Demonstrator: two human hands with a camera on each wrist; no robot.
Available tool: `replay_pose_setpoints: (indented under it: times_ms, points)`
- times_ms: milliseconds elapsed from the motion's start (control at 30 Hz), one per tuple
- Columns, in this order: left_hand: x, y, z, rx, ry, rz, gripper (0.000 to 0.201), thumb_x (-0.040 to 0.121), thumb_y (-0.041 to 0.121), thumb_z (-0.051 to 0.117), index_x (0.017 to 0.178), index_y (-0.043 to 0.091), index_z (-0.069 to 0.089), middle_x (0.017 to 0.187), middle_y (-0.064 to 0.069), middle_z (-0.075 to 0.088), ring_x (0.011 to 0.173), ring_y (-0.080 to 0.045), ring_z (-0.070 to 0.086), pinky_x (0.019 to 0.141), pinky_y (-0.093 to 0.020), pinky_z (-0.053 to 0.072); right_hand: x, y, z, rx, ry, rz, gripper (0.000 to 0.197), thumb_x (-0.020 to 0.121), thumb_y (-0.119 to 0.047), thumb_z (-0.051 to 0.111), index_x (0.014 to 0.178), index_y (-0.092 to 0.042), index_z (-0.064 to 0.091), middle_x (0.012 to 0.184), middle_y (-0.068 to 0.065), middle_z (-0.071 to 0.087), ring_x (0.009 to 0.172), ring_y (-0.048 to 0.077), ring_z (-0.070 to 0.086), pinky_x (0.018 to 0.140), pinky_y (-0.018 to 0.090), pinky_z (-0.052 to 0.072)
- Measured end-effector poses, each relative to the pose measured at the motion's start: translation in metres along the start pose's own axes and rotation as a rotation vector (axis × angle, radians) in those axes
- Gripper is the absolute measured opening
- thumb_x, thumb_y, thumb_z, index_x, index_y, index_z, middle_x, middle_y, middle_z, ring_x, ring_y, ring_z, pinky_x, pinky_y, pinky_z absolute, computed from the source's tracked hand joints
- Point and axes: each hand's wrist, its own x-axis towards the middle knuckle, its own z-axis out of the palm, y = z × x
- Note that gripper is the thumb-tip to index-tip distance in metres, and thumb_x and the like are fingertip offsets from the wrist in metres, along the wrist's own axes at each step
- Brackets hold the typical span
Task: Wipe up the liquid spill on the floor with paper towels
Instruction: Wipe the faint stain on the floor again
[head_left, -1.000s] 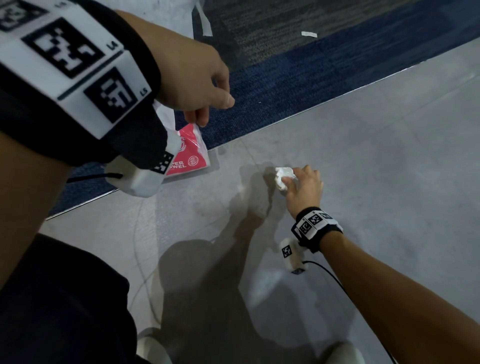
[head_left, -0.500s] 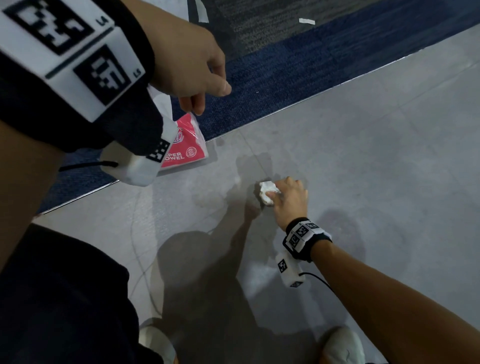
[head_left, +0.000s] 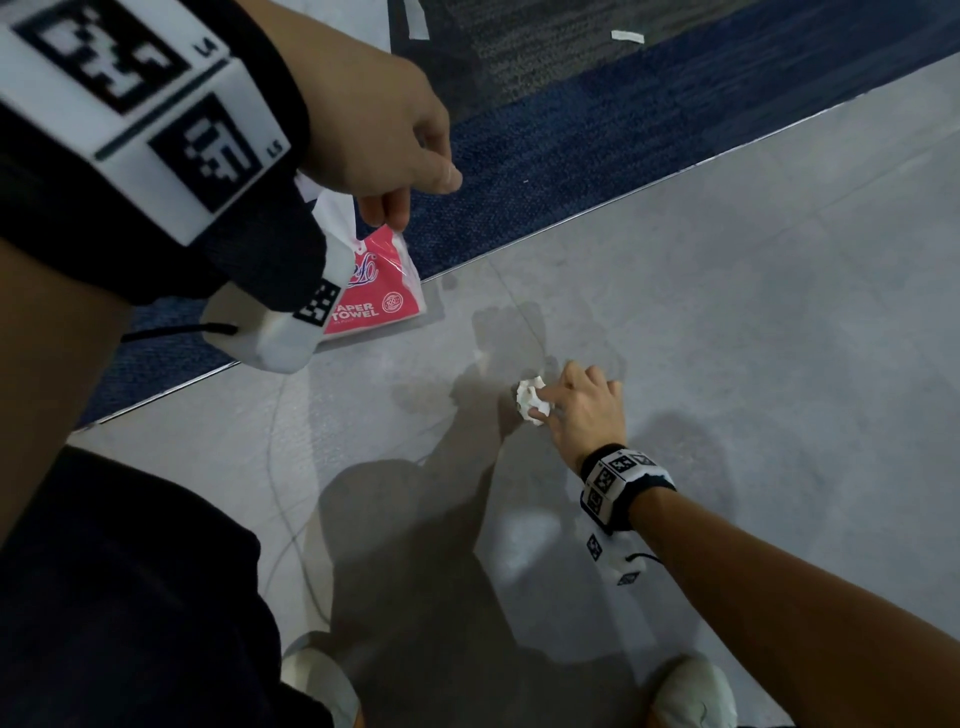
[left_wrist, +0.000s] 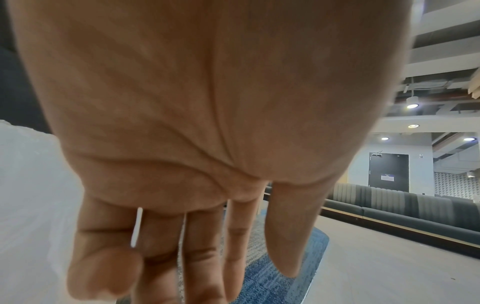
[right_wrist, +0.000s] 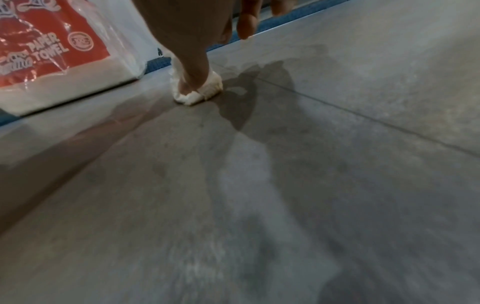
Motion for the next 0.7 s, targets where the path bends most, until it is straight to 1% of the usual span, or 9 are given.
replay_pose_setpoints:
  times_ms: [67,167,233,300,367,467,567,633,700]
  points:
    - [-0.001,0.000,0.000,-0.022,0.012,-0.005,0.032,0.096,0.037,0.046,0.113,0.014,0.059,0.072,0.001,0.070,0.070,-0.014,0.066,0.063,-0.026,0.045,-0.006,-0.001,0.002,0.011,-0.015,-0.017,0.018,0.070,-0.017,0.075,0.084,-0.029,0.073,0.082,0.000,0.052,0.078,0.026,0.047,0.066,0.035,0.027]
    - [-0.002,0.001,-0.002,-0.040,0.017,-0.009,0.032,0.096,0.036,0.046,0.114,0.014,0.059,0.073,0.001,0.070,0.069,-0.013,0.065,0.059,-0.022,0.040,-0.013,-0.002,0.008,0.043,-0.041,-0.047,0.026,0.068,-0.009,0.073,0.083,-0.030,0.073,0.080,-0.001,0.052,0.077,0.026,0.048,0.065,0.033,0.025]
    - [-0.001,0.003,-0.002,-0.041,0.017,0.002,0.032,0.096,0.037,0.045,0.113,0.014,0.059,0.073,0.002,0.070,0.069,-0.013,0.065,0.061,-0.022,0.041,-0.013,-0.007,0.012,0.055,-0.034,-0.082,0.027,0.068,-0.007,0.072,0.082,-0.030,0.073,0.081,-0.002,0.051,0.077,0.025,0.047,0.065,0.034,0.029]
    - [0.001,0.006,-0.002,-0.049,0.017,0.021,0.033,0.096,0.037,0.045,0.112,0.013,0.059,0.073,0.001,0.070,0.071,-0.014,0.066,0.068,-0.022,0.044,-0.016,-0.019,0.015,0.097,-0.012,-0.141,0.024,0.069,-0.008,0.070,0.081,-0.028,0.073,0.082,-0.002,0.052,0.077,0.026,0.048,0.064,0.036,0.033]
    - [0.003,0.009,-0.001,-0.056,0.020,0.030,0.033,0.096,0.037,0.045,0.112,0.012,0.059,0.072,0.001,0.070,0.071,-0.015,0.066,0.075,-0.021,0.044,-0.016,-0.027,0.014,0.148,0.006,-0.140,0.019,0.074,-0.016,0.059,0.082,-0.026,0.073,0.082,-0.001,0.055,0.078,0.026,0.048,0.065,0.037,0.035]
    - [0.003,0.011,0.000,-0.062,0.025,0.033,0.033,0.096,0.036,0.046,0.112,0.012,0.059,0.072,0.001,0.070,0.070,-0.014,0.066,0.076,-0.021,0.043,-0.002,-0.005,0.011,0.202,0.174,0.049,0.029,0.070,-0.024,0.044,0.078,-0.024,0.072,0.081,0.004,0.059,0.078,0.031,0.052,0.064,0.038,0.037]
    - [0.001,0.009,-0.001,-0.041,0.017,0.019,0.032,0.096,0.037,0.046,0.112,0.013,0.059,0.073,0.001,0.070,0.071,-0.013,0.066,0.067,-0.021,0.042,0.013,0.037,0.003,0.239,0.187,0.329,0.014,0.072,-0.016,0.064,0.080,-0.022,0.074,0.087,0.006,0.058,0.087,0.035,0.052,0.071,0.039,0.035]
    - [-0.001,0.007,-0.001,-0.032,0.014,0.003,0.032,0.096,0.037,0.045,0.114,0.014,0.059,0.073,0.002,0.070,0.071,-0.012,0.065,0.062,-0.020,0.041,0.017,0.049,0.003,0.226,0.146,0.399,0.014,0.073,-0.014,0.073,0.083,-0.023,0.075,0.089,0.006,0.056,0.091,0.033,0.051,0.074,0.038,0.032]
    - [-0.003,0.007,-0.001,-0.028,0.016,-0.004,0.033,0.096,0.037,0.045,0.114,0.014,0.059,0.073,0.002,0.070,0.071,-0.012,0.065,0.061,-0.021,0.040,0.016,0.047,0.005,0.245,0.121,0.429,0.012,0.075,-0.017,0.074,0.086,-0.022,0.075,0.091,0.006,0.056,0.094,0.032,0.049,0.076,0.038,0.031]
